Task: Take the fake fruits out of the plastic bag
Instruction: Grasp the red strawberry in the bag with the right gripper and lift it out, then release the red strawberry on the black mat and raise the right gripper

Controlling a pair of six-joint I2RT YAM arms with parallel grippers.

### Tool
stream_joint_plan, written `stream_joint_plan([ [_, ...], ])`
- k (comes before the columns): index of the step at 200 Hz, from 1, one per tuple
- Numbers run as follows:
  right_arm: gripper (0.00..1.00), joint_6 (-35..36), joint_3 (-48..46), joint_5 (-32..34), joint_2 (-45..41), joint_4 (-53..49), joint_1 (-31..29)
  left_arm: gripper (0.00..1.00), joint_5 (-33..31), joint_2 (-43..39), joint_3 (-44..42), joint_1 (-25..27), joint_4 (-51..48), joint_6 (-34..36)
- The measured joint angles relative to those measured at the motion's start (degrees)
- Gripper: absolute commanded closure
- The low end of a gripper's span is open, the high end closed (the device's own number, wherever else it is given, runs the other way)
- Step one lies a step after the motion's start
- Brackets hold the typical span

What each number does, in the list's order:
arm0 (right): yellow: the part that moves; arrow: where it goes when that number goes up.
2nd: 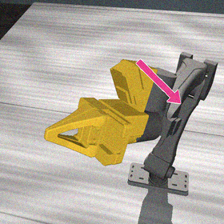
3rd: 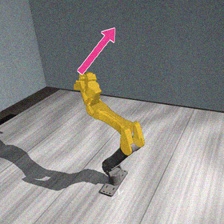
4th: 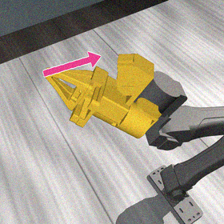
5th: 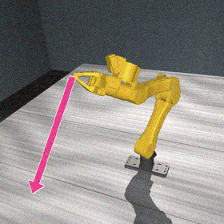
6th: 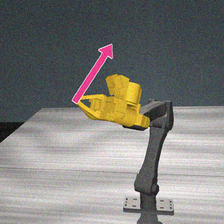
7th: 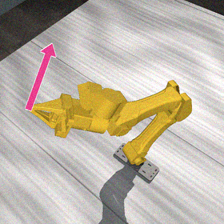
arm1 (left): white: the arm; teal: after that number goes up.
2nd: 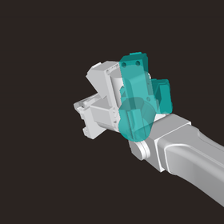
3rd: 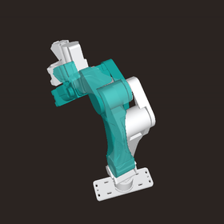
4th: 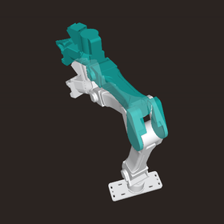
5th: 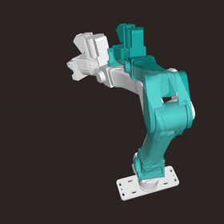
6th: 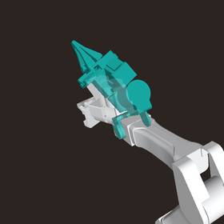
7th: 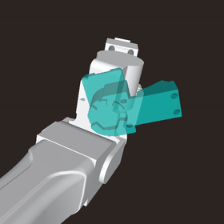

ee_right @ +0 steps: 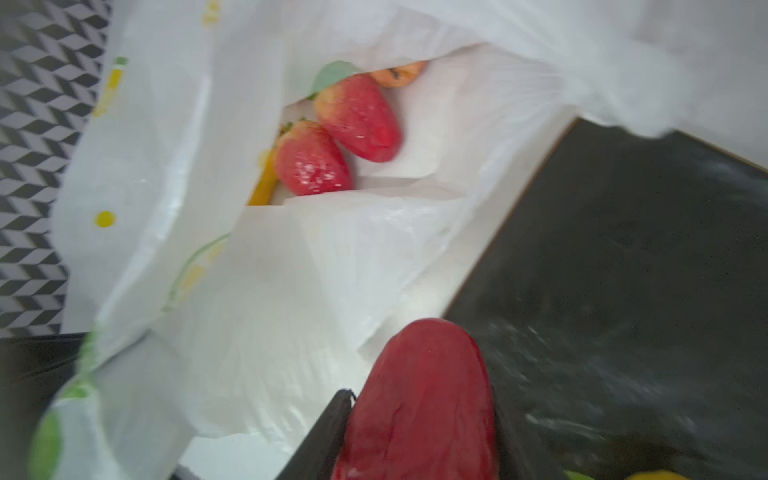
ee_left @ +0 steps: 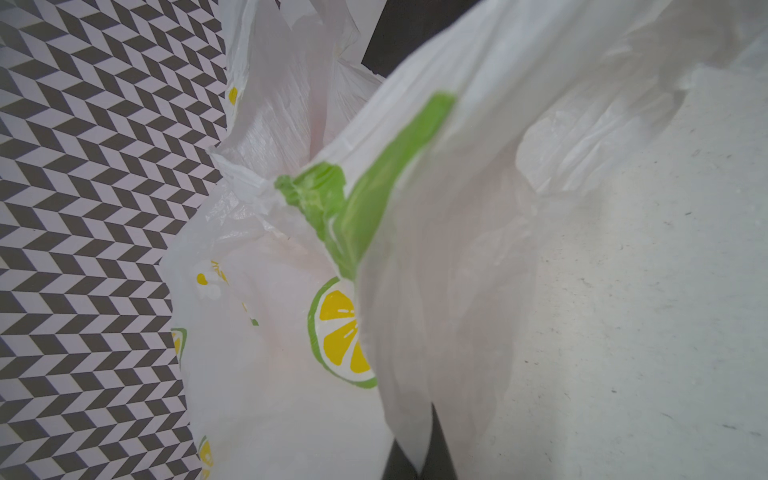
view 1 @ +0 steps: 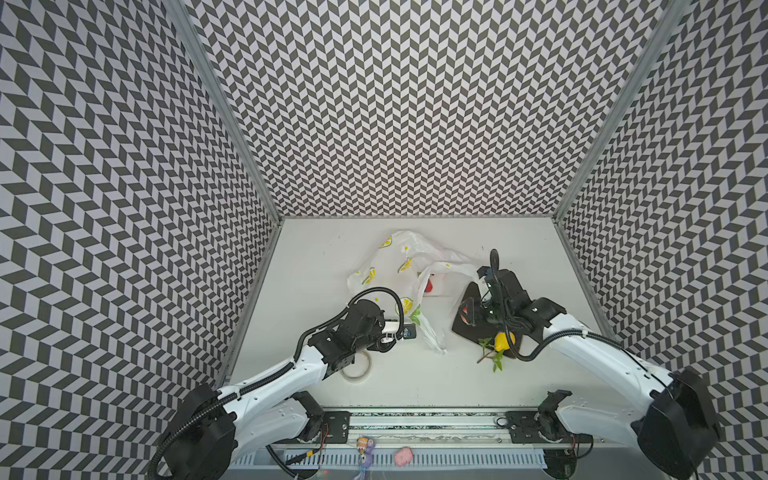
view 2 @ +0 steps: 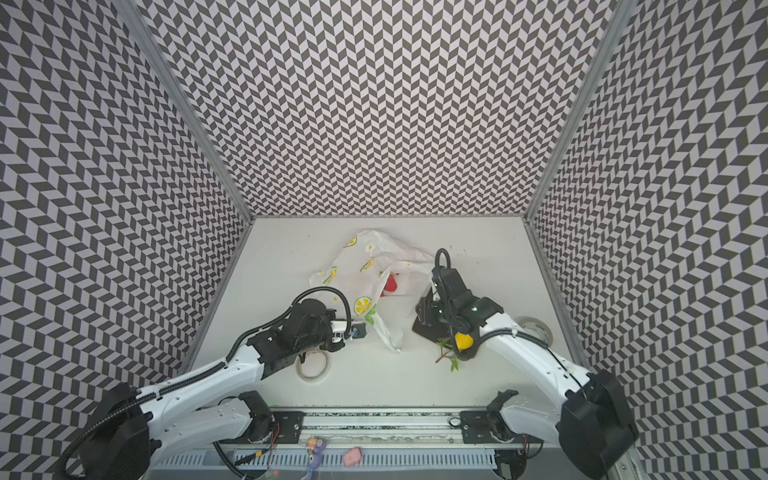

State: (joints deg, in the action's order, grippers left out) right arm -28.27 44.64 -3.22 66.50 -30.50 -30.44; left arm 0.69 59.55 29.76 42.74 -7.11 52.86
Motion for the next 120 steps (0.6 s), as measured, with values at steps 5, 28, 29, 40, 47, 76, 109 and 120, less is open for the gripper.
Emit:
stream_joint_plan([
  [5,0.54,-0.8,-1.0,0.8,-0.7,-0.2,0.3,1.00,0.0,-0.2,-0.1,0.0,0.0,0.0],
  [28,0.54,-4.5,-5.4,4.5,-1.5,0.1,1.1,1.00,0.0,-0.5,-0.4,0.0,0.1,0.0],
  [29,0.54,-4.6,-5.6,4.7,-1.4,0.2,1.1,1.00,0.0,-0.5,-0.4,0.0,0.1,0.0],
  [40,0.54,-6.0,-6.4,5.8,-0.6,0.7,1.1,1.00,0.0,-0.5,-0.4,0.0,0.1,0.1],
  [47,0.55,-6.9,-6.3,6.4,0.5,1.4,1.1,1.00,0.0,-0.5,-0.4,0.0,0.1,0.1],
  [76,0.56,-8.9,-5.0,6.6,8.6,6.2,1.1,1.00,0.1,-0.5,-0.5,0.0,0.2,0.6],
  [109,0.54,-10.4,-5.2,6.4,11.8,10.1,1.1,1.00,0.1,-1.0,-0.8,0.0,0.1,1.5],
  [120,0.50,-10.7,-5.4,6.4,12.0,11.2,1.1,1.00,0.2,-1.1,-0.8,0.0,0.2,1.6],
])
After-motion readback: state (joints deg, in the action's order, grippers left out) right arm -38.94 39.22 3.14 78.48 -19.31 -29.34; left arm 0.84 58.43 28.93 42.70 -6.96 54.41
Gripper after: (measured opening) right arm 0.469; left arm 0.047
